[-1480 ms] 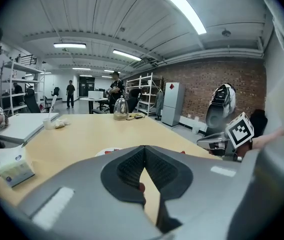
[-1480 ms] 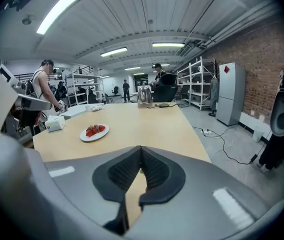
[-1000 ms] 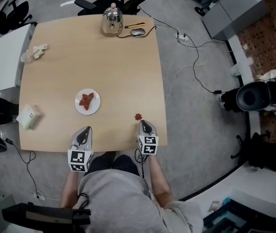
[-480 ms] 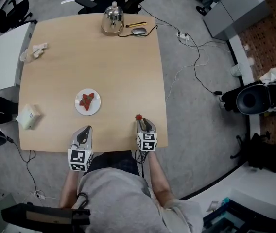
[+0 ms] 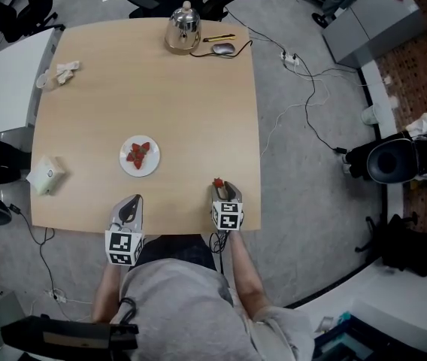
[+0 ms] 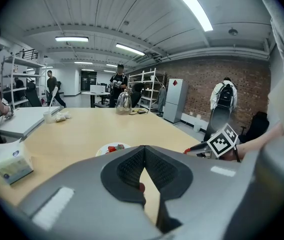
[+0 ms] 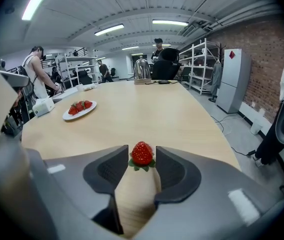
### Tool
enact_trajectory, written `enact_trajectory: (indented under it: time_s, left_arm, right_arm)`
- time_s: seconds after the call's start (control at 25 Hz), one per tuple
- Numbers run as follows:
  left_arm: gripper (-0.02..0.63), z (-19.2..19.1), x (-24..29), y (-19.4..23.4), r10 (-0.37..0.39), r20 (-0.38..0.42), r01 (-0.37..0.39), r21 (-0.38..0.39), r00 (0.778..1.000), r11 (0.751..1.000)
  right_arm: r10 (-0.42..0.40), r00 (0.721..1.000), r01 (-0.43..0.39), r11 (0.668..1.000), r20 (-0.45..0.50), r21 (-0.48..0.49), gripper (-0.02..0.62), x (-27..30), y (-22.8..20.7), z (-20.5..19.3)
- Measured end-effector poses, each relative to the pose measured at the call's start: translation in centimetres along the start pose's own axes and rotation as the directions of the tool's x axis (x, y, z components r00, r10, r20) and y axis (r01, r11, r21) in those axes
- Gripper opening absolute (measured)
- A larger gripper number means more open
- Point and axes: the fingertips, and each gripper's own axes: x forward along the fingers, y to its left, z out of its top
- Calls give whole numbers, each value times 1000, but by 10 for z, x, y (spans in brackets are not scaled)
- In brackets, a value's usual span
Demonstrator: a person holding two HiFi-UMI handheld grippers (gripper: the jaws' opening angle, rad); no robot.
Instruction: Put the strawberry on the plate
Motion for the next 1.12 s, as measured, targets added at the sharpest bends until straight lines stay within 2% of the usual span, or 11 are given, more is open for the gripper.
enact_trajectory:
  time_s: [0.12, 0.16, 0.52, 0.8, 1.12]
  left_arm:
    - [20, 2, 0, 2, 8, 3, -8, -3, 1000, 1000]
    - [20, 3, 1, 3, 11, 5, -11, -3, 1000, 1000]
    - [20, 4, -7, 11, 48, 22, -48, -16, 999, 999]
    - [20, 4, -17, 24, 91, 45, -89, -40, 995, 995]
    - [20, 0, -34, 44, 158, 53, -153, -80, 986, 985]
  right_arm:
    - [-16, 1000, 15, 1000, -12, -23, 163, 4, -1, 1]
    - [-25, 1000, 24, 999, -13, -36, 143, 5, -1, 2]
    - [-41, 999, 42, 996, 14, -79, 141, 3, 0, 11]
    - [-8, 997, 15, 996, 71, -85, 140, 0, 13, 40]
    - [78, 991, -60, 986, 111, -157, 140, 3, 49, 77]
